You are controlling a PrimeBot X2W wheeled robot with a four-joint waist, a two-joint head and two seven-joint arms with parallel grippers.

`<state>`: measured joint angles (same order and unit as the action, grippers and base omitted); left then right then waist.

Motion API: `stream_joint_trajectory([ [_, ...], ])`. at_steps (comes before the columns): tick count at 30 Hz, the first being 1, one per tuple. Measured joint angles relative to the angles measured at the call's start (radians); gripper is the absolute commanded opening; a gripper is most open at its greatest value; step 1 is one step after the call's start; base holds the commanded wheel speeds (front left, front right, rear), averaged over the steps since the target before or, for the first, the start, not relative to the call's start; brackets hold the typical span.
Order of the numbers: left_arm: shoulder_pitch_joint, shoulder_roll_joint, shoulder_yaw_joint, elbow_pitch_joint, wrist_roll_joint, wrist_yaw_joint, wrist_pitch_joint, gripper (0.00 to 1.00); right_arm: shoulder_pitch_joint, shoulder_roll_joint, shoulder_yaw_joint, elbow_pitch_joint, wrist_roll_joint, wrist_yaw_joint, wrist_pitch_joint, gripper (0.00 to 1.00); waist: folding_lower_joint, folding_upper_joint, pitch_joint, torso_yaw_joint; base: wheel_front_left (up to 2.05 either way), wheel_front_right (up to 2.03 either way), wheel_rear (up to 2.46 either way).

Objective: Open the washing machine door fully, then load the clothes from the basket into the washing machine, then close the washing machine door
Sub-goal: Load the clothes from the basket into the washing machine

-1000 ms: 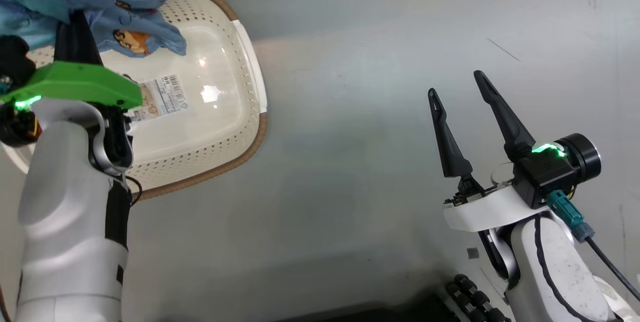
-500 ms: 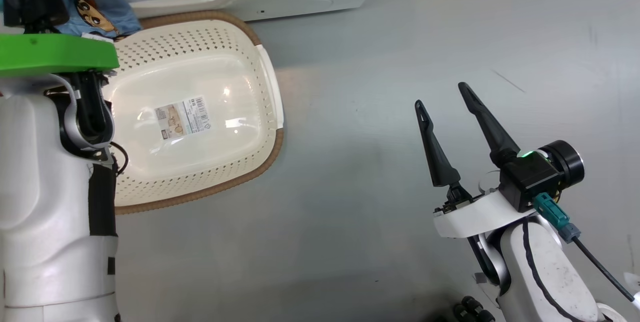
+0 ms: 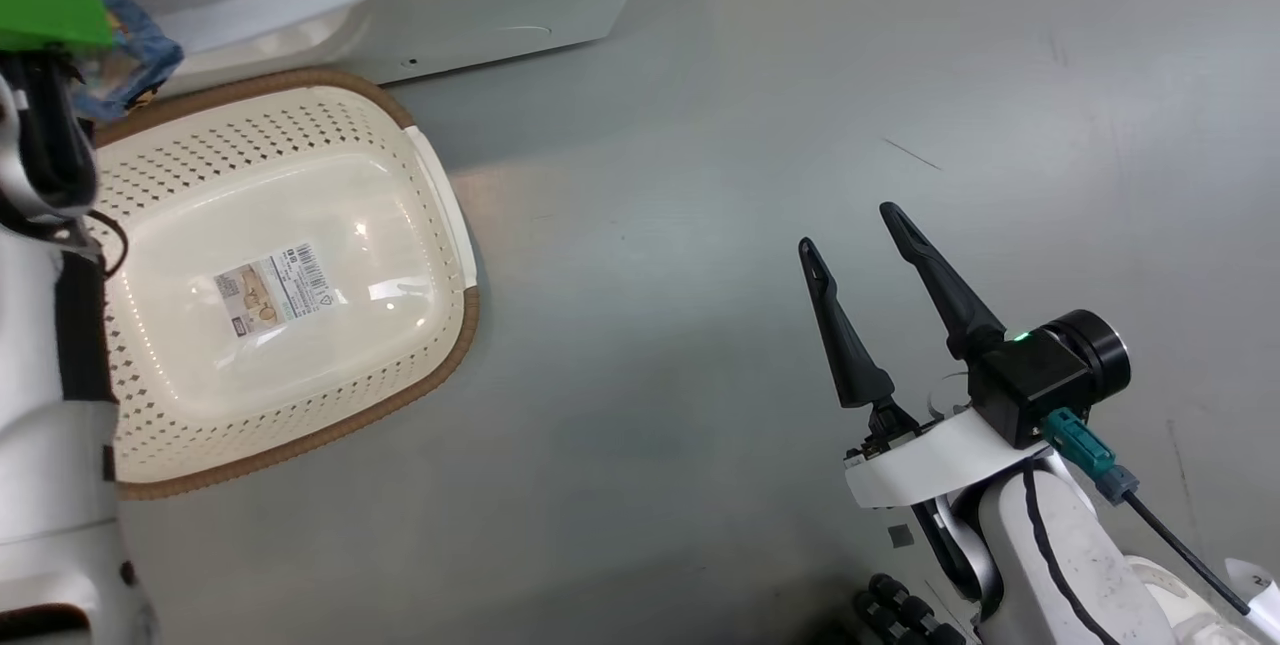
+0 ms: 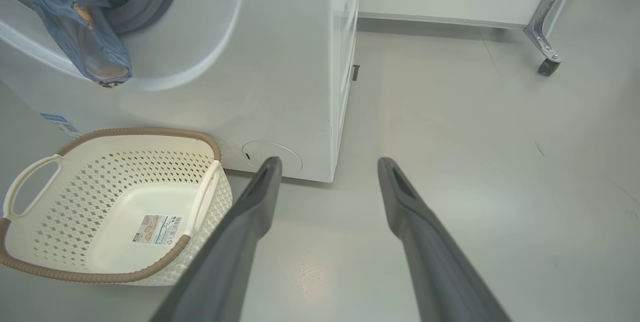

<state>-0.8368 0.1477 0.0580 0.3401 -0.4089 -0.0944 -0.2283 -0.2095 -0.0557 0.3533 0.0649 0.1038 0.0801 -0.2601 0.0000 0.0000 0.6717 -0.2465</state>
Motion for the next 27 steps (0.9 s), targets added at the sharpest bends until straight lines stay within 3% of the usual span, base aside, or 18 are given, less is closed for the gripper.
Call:
stream_joint_trajectory([
  [13, -0.205, 0.158, 0.037, 0.115, 0.055, 0.034, 0.091, 0.0, 0.046, 0.011, 0.07, -0.005, 0.073, 0.0, 0.0, 1.0, 0.0, 0.0, -0.002, -0.109, 0.0, 0.0, 0.0],
  [27, -0.381, 0.258, 0.033, 0.208, 0.074, 0.024, 0.165, 0.0, 0.123, 0.017, 0.079, -0.027, 0.084, -0.013, 0.0, 1.0, 0.0, 0.0, 0.041, -0.199, 0.0, 0.0, 0.0],
])
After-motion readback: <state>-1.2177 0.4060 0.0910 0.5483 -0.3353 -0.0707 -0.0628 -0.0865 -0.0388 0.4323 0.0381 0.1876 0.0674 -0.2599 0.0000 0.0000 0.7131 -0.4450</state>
